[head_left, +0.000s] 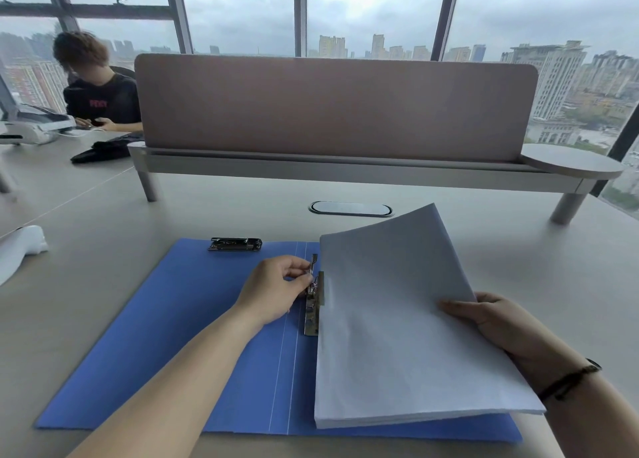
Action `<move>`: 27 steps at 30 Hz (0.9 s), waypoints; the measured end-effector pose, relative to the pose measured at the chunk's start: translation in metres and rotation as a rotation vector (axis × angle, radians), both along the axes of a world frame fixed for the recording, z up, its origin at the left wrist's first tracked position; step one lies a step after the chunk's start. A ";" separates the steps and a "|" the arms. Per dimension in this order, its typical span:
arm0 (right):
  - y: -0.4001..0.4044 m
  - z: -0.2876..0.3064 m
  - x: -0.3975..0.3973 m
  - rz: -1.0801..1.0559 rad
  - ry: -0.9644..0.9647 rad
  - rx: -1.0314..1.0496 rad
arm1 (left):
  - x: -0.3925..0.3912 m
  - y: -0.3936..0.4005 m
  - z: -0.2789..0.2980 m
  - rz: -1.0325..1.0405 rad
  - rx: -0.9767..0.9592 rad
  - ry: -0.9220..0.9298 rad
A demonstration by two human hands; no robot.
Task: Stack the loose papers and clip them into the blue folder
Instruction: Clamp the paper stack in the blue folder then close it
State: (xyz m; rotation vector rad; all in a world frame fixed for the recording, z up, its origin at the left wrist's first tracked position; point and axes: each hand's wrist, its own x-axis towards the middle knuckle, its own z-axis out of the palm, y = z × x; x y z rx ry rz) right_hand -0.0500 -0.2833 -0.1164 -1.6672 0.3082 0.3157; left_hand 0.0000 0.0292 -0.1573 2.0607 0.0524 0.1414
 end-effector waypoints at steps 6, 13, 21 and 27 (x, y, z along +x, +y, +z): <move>0.001 0.000 0.003 0.019 0.010 0.040 | 0.002 0.002 -0.004 -0.013 -0.020 -0.008; -0.001 0.000 0.006 0.025 -0.013 0.003 | 0.002 0.003 -0.003 -0.037 -0.046 0.011; -0.013 -0.002 0.009 0.059 0.015 -0.002 | -0.001 0.003 0.001 -0.036 -0.017 0.036; -0.011 -0.001 0.008 0.060 0.034 0.049 | -0.002 0.002 0.004 -0.042 -0.040 0.049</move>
